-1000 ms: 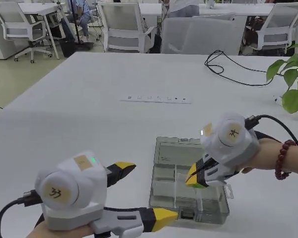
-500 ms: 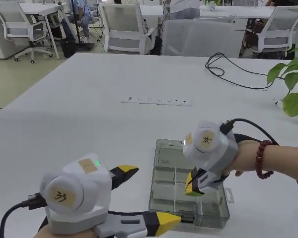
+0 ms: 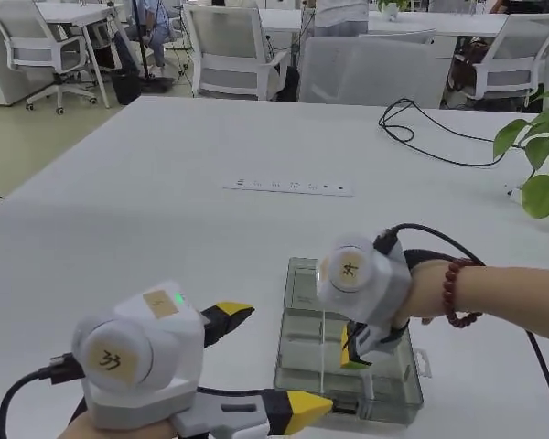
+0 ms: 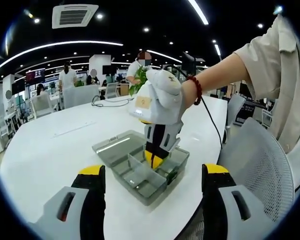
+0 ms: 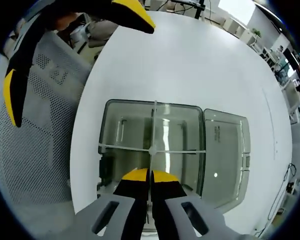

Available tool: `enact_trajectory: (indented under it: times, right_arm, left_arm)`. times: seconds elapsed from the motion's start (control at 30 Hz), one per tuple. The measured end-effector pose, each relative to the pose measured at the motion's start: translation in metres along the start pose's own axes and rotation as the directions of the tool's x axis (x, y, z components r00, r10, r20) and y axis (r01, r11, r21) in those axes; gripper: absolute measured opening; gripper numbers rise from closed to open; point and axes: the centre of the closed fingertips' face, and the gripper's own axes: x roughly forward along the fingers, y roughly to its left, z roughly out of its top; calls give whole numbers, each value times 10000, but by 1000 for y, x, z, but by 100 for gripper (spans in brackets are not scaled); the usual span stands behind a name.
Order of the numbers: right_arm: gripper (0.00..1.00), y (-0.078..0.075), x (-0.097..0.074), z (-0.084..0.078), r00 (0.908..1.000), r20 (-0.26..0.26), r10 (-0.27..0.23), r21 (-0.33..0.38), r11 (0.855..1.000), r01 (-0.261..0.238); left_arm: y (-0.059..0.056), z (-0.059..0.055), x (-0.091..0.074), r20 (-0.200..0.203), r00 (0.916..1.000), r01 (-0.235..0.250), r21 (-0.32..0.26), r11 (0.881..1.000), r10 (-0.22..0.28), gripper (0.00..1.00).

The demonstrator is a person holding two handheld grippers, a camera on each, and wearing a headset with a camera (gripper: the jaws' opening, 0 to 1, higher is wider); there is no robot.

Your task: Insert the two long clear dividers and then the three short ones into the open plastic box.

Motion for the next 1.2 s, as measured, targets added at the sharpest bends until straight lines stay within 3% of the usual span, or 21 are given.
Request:
enact_trajectory:
  times: [0.23, 0.6, 0.93, 1.2]
  right_arm:
    - [2, 0, 0, -1, 9999, -106, -5, 141, 9999, 6]
    - [3, 0, -4, 2, 9990, 403, -181, 127, 9998, 176]
    - [18, 5, -18, 14, 9922, 1231, -205, 371, 9992, 161]
    - [29, 8, -33, 13, 9842, 1746, -289, 704, 9974, 168]
  left_arm:
    - [-1, 1, 0, 61, 10000, 24, -32, 10000, -24, 80]
    - [0, 1, 0, -26, 10000, -69, 28, 10000, 69, 82]
    - [-1, 3, -3, 15, 9999, -158, 67, 9999, 158, 85]
    - [0, 5, -3, 67, 9997, -226, 65, 9997, 225, 88]
